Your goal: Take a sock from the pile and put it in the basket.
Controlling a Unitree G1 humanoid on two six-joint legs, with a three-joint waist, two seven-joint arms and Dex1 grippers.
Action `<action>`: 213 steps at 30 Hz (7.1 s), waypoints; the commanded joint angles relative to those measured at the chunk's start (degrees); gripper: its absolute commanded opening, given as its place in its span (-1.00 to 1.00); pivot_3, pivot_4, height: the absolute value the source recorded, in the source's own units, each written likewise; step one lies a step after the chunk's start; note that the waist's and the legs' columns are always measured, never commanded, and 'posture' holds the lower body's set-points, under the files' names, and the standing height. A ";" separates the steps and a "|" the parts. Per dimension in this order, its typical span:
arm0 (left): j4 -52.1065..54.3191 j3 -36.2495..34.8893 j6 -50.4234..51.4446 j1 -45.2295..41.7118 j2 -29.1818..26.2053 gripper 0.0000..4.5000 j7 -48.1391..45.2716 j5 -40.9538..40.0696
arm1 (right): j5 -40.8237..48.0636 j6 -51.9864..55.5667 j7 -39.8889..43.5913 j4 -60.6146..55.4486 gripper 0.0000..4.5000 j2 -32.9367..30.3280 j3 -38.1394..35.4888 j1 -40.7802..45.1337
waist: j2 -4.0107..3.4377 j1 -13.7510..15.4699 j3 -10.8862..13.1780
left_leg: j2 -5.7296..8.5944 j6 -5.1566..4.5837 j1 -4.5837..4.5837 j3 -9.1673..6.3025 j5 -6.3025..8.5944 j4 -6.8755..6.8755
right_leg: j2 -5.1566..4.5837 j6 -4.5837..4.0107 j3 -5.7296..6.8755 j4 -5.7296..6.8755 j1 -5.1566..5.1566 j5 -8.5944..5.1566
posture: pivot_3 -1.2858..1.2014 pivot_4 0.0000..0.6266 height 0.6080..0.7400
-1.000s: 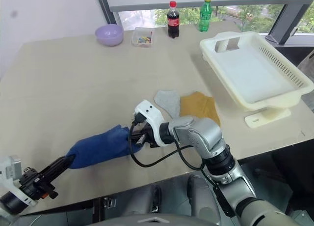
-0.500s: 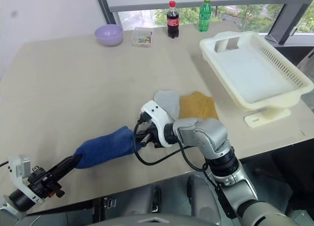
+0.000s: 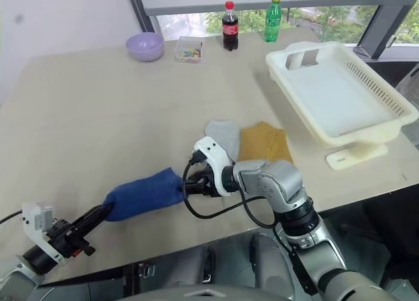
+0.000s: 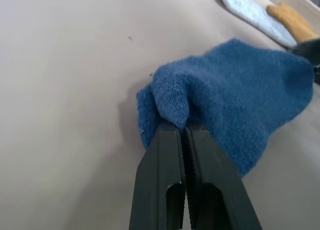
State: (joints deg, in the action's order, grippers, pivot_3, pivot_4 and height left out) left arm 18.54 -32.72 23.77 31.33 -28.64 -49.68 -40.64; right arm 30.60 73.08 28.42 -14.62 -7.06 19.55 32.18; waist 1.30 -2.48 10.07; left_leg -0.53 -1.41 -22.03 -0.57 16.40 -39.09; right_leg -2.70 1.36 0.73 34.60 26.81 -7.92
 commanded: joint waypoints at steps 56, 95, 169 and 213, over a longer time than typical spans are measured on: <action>-6.82 11.39 14.13 -26.52 -3.50 0.98 12.16 -0.51 | -33.13 -58.95 19.33 31.64 -1.00 -2.84 11.92 4.90 | 0.11 0.12 -0.09 | 0.13 0.00 0.41 0.10 -0.03 -0.05 | 0.09 0.00 -0.13 0.32 -0.25 0.03 | 0.03 -0.52 0.88; -17.28 8.36 40.95 -43.82 0.32 0.98 7.71 -24.57 | -36.70 -59.32 18.33 31.29 -1.00 -1.69 10.95 4.44 | 0.15 0.08 -0.25 | 0.16 0.01 1.28 0.03 -0.02 0.20 | 0.11 0.00 -0.20 0.07 -1.14 -0.02 | 0.03 -0.52 0.88; -20.69 24.07 31.10 -45.55 -6.73 1.00 -12.27 -8.49 | -4.49 -3.84 4.36 4.56 0.99 -1.35 -12.19 -0.98 | 0.15 0.41 -0.02 | 0.17 -0.01 0.84 0.00 -0.01 0.73 | 0.09 0.04 -0.01 -0.71 -0.97 0.01 | 0.03 -0.52 0.88; -22.31 28.49 28.99 -48.63 -2.32 1.00 -15.44 -7.03 | 9.59 15.20 -7.13 -4.01 0.99 8.50 -28.18 -2.71 | 0.14 0.36 -0.02 | 0.20 -0.02 0.77 0.05 -0.02 0.69 | 0.09 0.10 0.07 -0.69 -0.97 0.04 | 0.03 -0.52 0.88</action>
State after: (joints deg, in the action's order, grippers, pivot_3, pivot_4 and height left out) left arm -3.64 -4.12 52.08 -17.36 -30.39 -63.87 -47.09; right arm 38.10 87.99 21.52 -17.30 0.07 -5.76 27.60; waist 1.45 -2.11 10.05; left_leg -0.33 -1.43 -21.27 -0.53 16.38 -38.40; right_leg -2.60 1.46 0.81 33.91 25.83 -7.88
